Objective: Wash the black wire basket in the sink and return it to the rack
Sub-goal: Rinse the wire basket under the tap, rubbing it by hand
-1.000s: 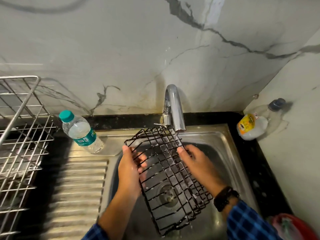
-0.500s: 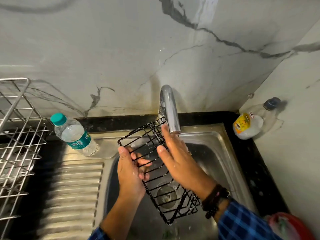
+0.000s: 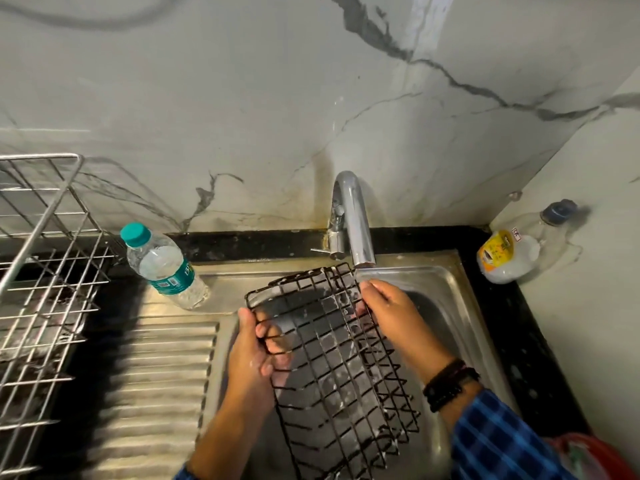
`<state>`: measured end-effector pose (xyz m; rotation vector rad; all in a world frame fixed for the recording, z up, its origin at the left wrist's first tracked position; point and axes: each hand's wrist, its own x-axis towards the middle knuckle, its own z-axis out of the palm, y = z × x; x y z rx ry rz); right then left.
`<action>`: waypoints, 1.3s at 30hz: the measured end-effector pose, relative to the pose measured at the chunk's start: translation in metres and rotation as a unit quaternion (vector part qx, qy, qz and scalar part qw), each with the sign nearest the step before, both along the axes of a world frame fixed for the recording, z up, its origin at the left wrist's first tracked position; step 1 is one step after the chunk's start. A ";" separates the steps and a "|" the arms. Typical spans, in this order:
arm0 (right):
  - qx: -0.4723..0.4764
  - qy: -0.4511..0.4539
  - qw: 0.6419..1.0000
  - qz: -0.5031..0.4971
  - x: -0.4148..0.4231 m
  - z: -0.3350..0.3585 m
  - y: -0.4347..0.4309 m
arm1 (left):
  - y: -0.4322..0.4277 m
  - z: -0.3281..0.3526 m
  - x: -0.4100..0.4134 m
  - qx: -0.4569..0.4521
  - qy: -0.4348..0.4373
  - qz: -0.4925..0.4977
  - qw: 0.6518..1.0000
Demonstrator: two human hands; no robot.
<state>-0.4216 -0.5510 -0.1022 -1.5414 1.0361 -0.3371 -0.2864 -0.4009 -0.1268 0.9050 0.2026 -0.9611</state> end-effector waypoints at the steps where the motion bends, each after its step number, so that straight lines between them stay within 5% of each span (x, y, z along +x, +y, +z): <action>1: -0.016 0.028 0.999 -0.018 0.003 0.000 -0.001 | -0.005 -0.002 -0.002 0.001 0.011 0.004 1.000; 4: -0.158 0.103 0.982 -0.012 0.010 0.007 -0.003 | -0.018 -0.004 -0.003 -0.017 0.023 0.023 0.999; 8: -0.276 0.076 0.950 0.126 0.008 0.011 0.005 | -0.025 0.004 -0.003 -0.048 0.007 0.027 0.998; 14: -0.212 0.127 0.948 0.201 -0.039 0.017 0.031 | -0.012 0.008 -0.001 -0.082 -0.013 0.029 0.996; 20: -0.040 0.135 0.990 0.010 -0.037 0.006 0.030 | 0.002 0.003 -0.013 -0.053 -0.056 0.031 0.997; 25: -0.220 0.123 0.968 0.006 -0.030 0.010 0.008 | 0.002 0.008 -0.032 0.016 -0.084 0.063 0.994; 27: -0.313 0.135 0.939 0.044 -0.027 0.017 -0.012 | 0.009 0.002 -0.039 -0.004 -0.042 -0.001 0.999; 30: -0.388 0.188 0.895 0.114 -0.029 0.026 -0.040 | 0.033 -0.014 -0.044 0.102 -0.023 -0.137 0.985; 32: -0.416 0.225 0.868 0.151 -0.033 0.029 -0.049 | 0.048 -0.021 -0.039 0.156 -0.019 -0.141 0.977; 34: -0.428 0.245 0.854 0.167 -0.037 0.029 -0.055 | 0.055 -0.020 -0.027 0.218 -0.101 -0.068 0.968; 36: -0.443 0.252 0.841 0.180 -0.037 0.025 -0.056 | 0.049 -0.002 -0.018 0.244 -0.290 -0.065 0.923; 39: -0.454 0.245 0.829 0.217 -0.023 0.021 -0.059 | 0.018 0.033 -0.018 0.212 -0.411 -0.220 0.859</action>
